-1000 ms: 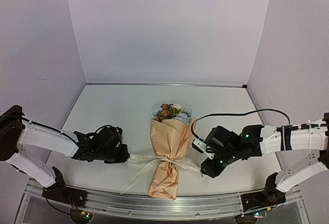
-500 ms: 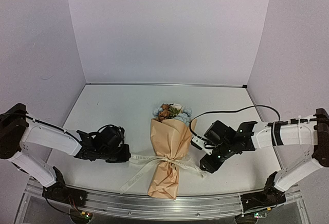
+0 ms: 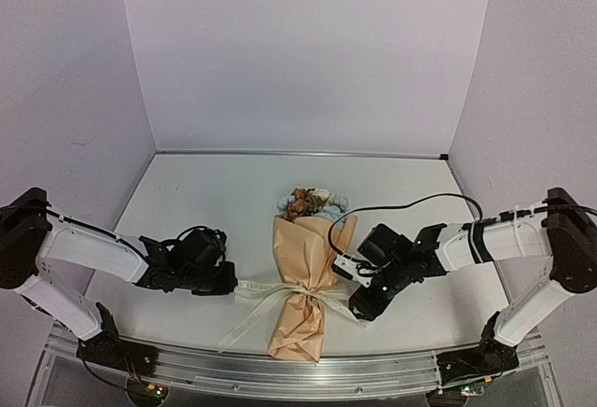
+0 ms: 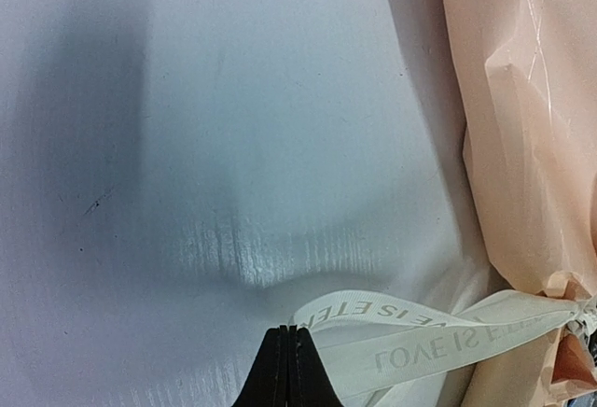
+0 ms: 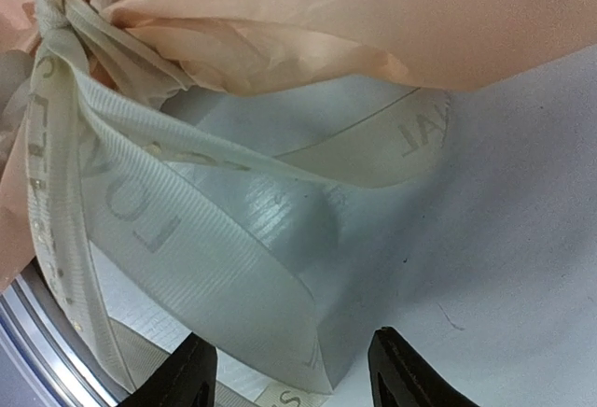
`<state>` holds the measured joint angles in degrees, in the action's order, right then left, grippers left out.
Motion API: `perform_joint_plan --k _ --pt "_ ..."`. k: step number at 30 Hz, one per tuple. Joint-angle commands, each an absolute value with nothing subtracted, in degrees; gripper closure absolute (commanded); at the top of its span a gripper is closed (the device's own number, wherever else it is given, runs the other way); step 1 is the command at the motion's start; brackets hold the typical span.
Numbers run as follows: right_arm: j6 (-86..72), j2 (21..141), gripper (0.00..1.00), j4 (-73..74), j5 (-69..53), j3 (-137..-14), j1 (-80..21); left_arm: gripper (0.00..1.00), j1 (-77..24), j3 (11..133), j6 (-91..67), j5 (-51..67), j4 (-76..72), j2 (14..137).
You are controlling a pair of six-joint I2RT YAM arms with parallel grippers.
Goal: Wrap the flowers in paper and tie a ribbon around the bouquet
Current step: Tie the ribbon around the folded bouquet.
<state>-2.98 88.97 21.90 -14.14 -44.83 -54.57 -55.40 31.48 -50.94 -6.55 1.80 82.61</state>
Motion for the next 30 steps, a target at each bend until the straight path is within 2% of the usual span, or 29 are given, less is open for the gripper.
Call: perform_joint_plan --k 1,3,6,9,11,19,30 --pt "-4.02 90.34 0.48 19.47 -15.10 -47.86 -54.63 1.00 -55.28 33.22 -50.36 -6.85 2.94 81.80" --pt "-4.65 90.82 0.51 19.02 -14.84 -48.12 -54.60 1.00 -55.28 33.31 -50.29 -6.80 2.99 81.76" --pt "-5.71 91.39 0.64 18.55 -14.05 -48.69 -54.66 1.00 -55.28 33.23 -50.36 -6.96 3.07 81.63" --pt "-6.91 91.36 0.88 18.62 -12.09 -48.86 -54.69 1.00 -55.28 32.93 -50.78 -7.56 3.65 81.12" --pt "-7.66 90.61 1.00 18.77 -9.76 -48.11 -54.69 1.00 -55.28 32.46 -51.54 -8.44 4.26 80.65" --pt "-15.53 86.09 1.00 20.13 2.13 -42.54 -54.72 1.00 -54.38 29.82 -54.93 -10.36 6.14 79.51" --pt "-20.91 81.97 1.00 21.79 9.98 -38.51 -54.71 1.00 -52.31 28.45 -56.08 -9.54 6.36 79.28"
